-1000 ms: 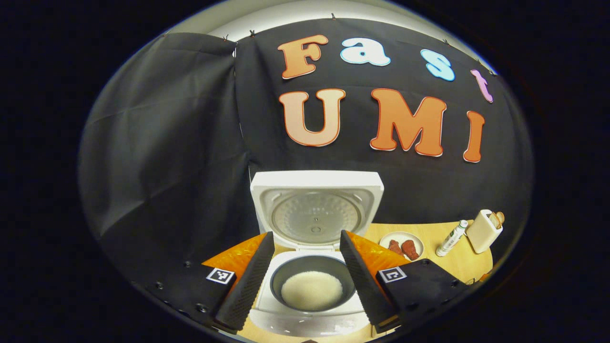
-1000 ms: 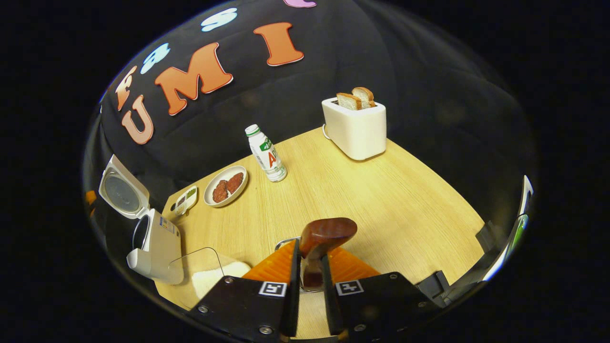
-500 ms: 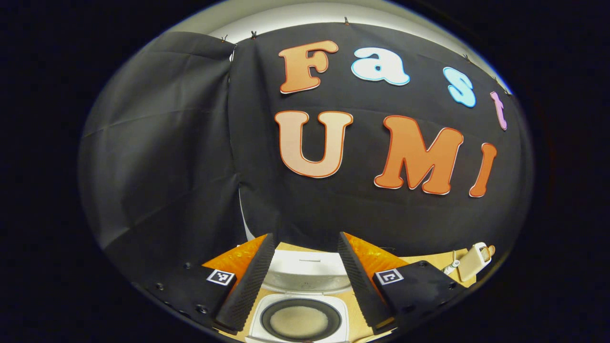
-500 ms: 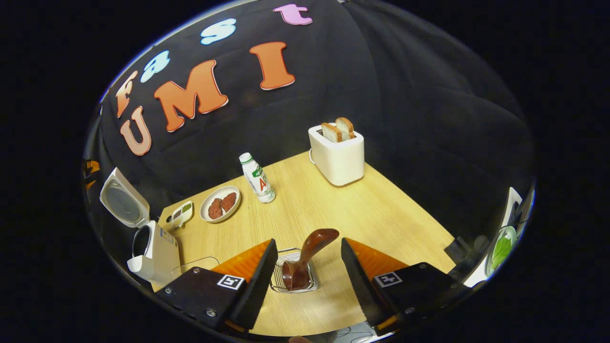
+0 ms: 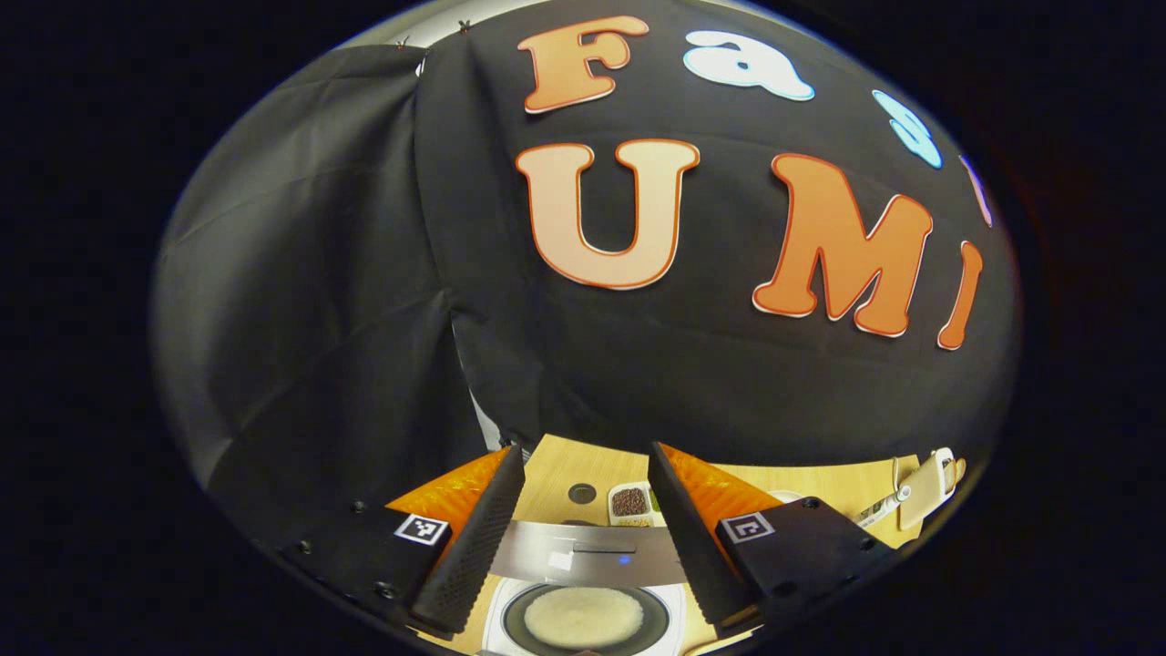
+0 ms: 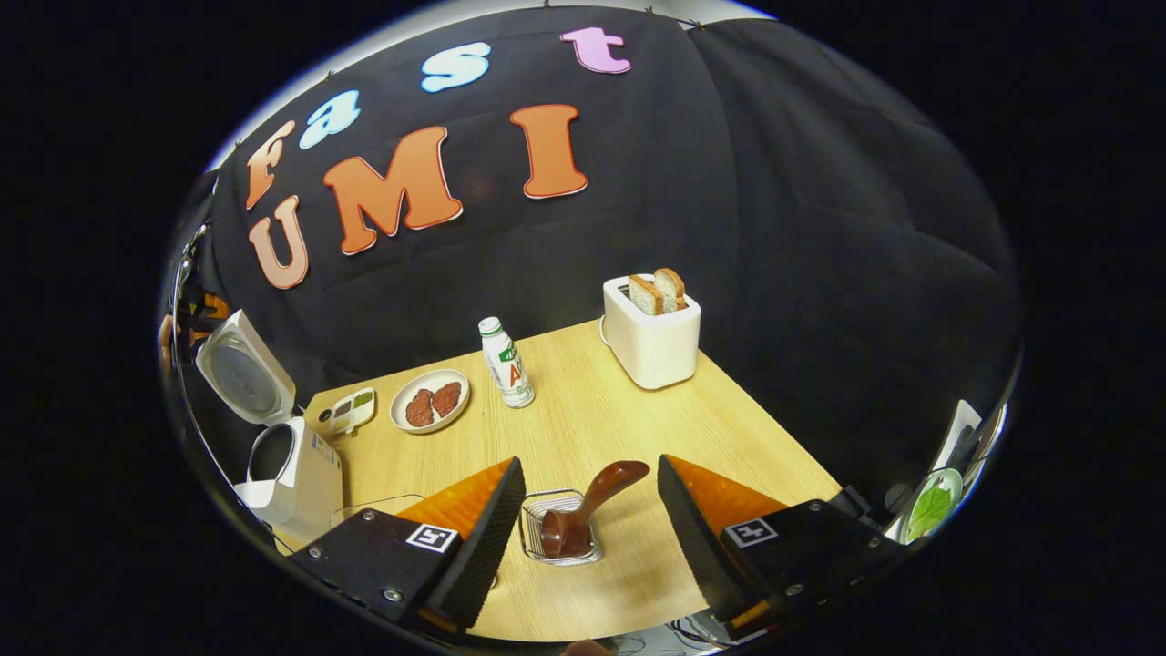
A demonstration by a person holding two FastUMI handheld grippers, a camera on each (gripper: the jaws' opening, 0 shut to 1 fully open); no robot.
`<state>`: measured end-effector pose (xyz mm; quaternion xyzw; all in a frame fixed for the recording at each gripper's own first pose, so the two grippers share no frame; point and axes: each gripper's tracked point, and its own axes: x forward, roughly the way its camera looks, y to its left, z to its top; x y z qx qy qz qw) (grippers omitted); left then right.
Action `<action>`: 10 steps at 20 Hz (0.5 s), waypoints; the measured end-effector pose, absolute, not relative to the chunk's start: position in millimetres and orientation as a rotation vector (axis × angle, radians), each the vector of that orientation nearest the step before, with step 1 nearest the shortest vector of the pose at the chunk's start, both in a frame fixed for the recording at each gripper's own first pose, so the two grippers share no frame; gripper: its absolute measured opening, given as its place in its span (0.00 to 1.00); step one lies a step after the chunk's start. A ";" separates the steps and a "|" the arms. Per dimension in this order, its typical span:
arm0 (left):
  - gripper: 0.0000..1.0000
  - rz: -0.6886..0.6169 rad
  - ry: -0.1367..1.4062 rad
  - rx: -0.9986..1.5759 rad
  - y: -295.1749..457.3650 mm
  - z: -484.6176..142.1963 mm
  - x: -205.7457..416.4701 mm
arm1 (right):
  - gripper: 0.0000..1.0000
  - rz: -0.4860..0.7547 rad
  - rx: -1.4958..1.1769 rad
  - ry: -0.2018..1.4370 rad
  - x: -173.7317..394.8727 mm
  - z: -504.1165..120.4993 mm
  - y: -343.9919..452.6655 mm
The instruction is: Close the left gripper, press the button to open the rice cooker; take a wooden spoon from the chopstick holder with the right hand, scoop a spoonful of rice and pour it into the rice cooker, then put the wooden spoon back into the chopstick holder.
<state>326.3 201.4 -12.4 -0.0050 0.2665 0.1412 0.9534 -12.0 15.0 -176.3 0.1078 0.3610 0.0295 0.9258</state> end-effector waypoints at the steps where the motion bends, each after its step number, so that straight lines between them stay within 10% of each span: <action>1: 0.93 0.287 0.560 -0.001 202.2 -15.9 324.4 | 0.91 0.072 0.216 0.747 -13.7 -178.1 21.2; 10: 0.94 0.167 0.760 -0.019 170.2 -68.7 256.1 | 0.92 0.201 0.242 0.750 5.4 -179.8 73.3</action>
